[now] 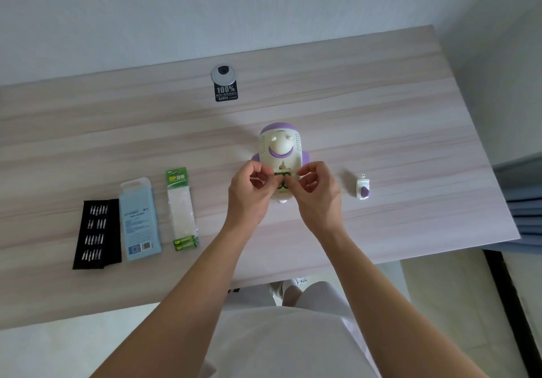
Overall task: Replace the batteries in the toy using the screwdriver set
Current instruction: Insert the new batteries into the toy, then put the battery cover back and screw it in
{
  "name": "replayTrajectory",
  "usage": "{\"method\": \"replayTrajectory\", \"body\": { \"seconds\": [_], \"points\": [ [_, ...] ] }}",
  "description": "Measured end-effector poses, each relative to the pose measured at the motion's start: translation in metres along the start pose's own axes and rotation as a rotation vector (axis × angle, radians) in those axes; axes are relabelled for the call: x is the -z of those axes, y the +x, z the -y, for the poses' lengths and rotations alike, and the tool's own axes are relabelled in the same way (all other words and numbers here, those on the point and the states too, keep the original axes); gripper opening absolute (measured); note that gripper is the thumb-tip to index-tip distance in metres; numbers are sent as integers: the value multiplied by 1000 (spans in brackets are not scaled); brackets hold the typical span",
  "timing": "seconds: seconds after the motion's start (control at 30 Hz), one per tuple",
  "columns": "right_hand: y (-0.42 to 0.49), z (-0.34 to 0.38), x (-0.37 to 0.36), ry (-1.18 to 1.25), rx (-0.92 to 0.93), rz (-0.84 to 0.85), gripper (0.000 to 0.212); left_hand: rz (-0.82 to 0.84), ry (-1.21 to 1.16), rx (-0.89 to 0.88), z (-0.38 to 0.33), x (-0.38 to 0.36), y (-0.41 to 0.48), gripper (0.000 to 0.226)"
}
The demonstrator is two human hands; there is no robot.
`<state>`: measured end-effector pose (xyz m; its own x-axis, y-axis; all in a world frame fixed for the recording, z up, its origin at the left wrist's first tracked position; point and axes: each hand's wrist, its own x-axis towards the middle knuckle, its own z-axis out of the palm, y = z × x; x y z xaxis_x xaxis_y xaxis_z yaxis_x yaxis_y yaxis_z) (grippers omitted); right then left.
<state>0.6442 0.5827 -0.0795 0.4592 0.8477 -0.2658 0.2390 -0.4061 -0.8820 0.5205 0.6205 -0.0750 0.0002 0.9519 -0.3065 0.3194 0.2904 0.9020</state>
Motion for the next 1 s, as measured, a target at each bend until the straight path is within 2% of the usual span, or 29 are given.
{"method": "replayTrajectory", "body": {
  "seconds": [0.2, 0.33, 0.5, 0.6, 0.73, 0.83, 1.0],
  "points": [
    [3, -14, 45, -55, 14, -57, 8, 2, 60, -53, 2, 14, -2, 15],
    [14, -47, 85, -173, -50, -141, 5, -1, 204, -205, 8, 25, -5, 17],
    [29, -74, 113, -257, -133, -191, 6, 22, 289, -358, 15, 28, -9, 46],
    [38, -84, 113, -326, -64, -208, 6, 47, 249, -337, 15, 24, -9, 67],
    [45, -97, 106, -370, -47, -206, 19, 63, 277, -297, 14, 18, -4, 90],
    [47, -103, 103, -417, -74, -202, 25, 92, 314, -312, 11, 15, -1, 98],
    [50, -105, 101, -483, -140, -190, 12, 155, 385, -345, 11, 12, 1, 98]
  ]
}}
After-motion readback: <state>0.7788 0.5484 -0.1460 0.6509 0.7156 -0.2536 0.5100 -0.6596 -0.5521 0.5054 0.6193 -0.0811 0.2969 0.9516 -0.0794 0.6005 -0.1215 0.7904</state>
